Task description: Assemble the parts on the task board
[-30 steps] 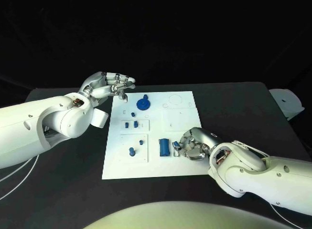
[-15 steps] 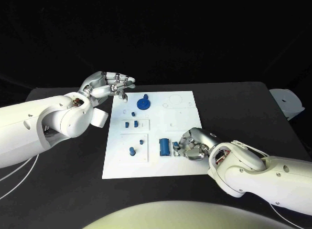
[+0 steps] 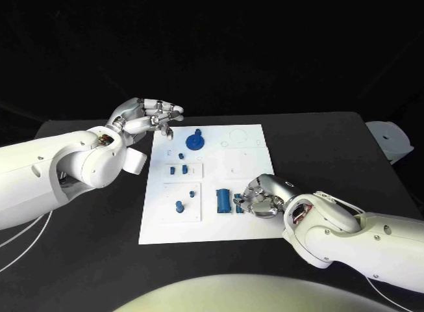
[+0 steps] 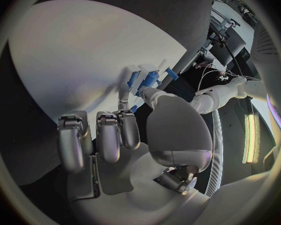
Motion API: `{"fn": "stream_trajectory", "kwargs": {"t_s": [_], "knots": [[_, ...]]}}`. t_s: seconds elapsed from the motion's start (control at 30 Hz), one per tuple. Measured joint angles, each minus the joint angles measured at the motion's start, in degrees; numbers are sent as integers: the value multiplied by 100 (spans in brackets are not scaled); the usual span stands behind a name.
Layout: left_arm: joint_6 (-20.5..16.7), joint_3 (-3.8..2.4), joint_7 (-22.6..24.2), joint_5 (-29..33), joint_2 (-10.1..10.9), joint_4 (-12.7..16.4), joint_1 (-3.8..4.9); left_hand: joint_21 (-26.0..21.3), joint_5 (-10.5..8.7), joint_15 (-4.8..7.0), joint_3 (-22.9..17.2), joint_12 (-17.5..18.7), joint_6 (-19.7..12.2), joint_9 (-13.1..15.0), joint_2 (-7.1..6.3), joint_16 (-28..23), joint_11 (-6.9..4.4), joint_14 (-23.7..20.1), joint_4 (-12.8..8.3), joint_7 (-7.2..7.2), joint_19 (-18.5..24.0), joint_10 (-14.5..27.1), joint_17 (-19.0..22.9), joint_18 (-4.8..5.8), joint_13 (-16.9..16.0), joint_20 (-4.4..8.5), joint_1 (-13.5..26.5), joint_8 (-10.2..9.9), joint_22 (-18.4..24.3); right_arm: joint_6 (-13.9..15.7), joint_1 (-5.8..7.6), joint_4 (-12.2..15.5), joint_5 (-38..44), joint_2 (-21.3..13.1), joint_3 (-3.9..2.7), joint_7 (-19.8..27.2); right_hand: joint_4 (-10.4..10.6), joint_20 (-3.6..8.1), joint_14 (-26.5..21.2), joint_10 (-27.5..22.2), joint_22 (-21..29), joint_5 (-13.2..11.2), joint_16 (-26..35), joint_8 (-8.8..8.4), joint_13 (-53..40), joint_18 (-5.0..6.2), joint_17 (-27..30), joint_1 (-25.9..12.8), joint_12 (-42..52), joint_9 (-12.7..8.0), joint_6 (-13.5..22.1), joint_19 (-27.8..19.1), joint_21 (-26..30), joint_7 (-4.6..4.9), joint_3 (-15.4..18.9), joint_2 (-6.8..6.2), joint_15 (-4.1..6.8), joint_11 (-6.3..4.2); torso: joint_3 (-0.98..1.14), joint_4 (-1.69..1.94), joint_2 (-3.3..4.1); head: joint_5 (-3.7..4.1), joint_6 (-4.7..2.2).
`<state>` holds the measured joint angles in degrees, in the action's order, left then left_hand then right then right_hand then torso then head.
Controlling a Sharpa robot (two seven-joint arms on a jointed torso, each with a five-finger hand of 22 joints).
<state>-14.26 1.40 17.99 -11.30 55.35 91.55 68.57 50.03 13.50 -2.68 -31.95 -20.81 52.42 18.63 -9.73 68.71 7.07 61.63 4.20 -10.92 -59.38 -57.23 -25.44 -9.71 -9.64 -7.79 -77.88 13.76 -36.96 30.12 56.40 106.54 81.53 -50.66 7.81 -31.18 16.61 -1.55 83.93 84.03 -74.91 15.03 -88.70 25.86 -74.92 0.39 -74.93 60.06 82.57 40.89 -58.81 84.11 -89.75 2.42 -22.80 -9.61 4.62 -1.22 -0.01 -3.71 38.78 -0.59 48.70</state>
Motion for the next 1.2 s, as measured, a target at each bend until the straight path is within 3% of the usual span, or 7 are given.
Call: {"fn": "stream_trajectory", "kwargs": {"t_s": [0.67,0.8,0.9,0.97,1.1,1.17,1.2], "knots": [[0,0,-7,0,2,-1,0,0,0,0,17,0,0,-1,0,0,0,0,17,0,0,0,0,0,1,0,0,-1,0,29,0,149,56,-211,0,37,-26,0,0,0,-4,40,0,0,1,0,1,-17,-54,-6,0,0,0,0,243,10,0,0,4,3,0,15,-23],[0,0,-6,2,1,-18,0,0,0,-11,17,-23,0,-1,0,0,0,-11,17,0,0,0,4,0,1,0,0,-2,3,180,12,249,-10,-410,0,261,-23,0,0,0,-4,40,75,-129,1,0,1,176,-206,-58,163,0,0,94,291,4,0,0,3,-4,-7,5,-46],[0,1,12,14,-9,-51,-1,-31,0,-21,40,-24,-21,-1,0,3,14,-22,40,-21,0,14,6,1,1,0,0,-2,8,389,110,239,-254,-531,5,677,-22,-20,8,-43,-4,108,215,-371,2,0,2,404,-586,-170,444,-13,156,228,358,0,-88,147,1,-11,-24,4,-78],[0,6,37,37,-32,-105,-1,-39,0,-21,74,-24,-21,-2,12,23,21,-22,73,-21,0,21,15,1,1,0,36,-2,14,530,231,133,-611,-563,3,1104,-29,-117,7,-383,-3,74,450,-530,2,63,2,585,-1282,-238,601,-11,738,326,420,-13,-155,234,-8,-21,-46,13,-115],[-1,42,124,114,-136,-252,-4,-84,-34,-1,156,-66,-42,8,-80,23,21,-42,134,0,0,21,25,1,-4,0,141,20,42,640,481,-325,-1740,-540,-4,2061,-73,-264,-83,-1482,-3,-159,1249,-736,524,447,461,1158,-3148,-293,795,-325,2573,486,479,18,-297,369,-39,-42,-108,44,-207],[-1,58,187,172,-226,-382,-7,-113,-67,-19,249,-110,-42,17,-115,23,21,-62,166,0,0,21,37,0,-10,0,176,20,61,632,597,-654,-2433,-463,-4,2544,-57,-340,-584,-2209,159,-293,2149,-793,1219,699,1400,1396,-4268,-329,927,-942,4222,553,495,36,-375,464,-62,-50,-159,54,-285],[-1,65,219,205,-271,-453,-9,-125,-67,-9,270,-112,-53,18,-115,23,21,-76,188,11,0,21,43,0,-10,0,176,37,70,618,646,-812,-2755,-414,-4,2756,-57,-390,-917,-2402,565,-321,2744,-827,1491,853,1966,1522,-4571,-371,1010,-1309,5212,595,495,37,-423,518,-74,-55,-185,56,-325]]}}
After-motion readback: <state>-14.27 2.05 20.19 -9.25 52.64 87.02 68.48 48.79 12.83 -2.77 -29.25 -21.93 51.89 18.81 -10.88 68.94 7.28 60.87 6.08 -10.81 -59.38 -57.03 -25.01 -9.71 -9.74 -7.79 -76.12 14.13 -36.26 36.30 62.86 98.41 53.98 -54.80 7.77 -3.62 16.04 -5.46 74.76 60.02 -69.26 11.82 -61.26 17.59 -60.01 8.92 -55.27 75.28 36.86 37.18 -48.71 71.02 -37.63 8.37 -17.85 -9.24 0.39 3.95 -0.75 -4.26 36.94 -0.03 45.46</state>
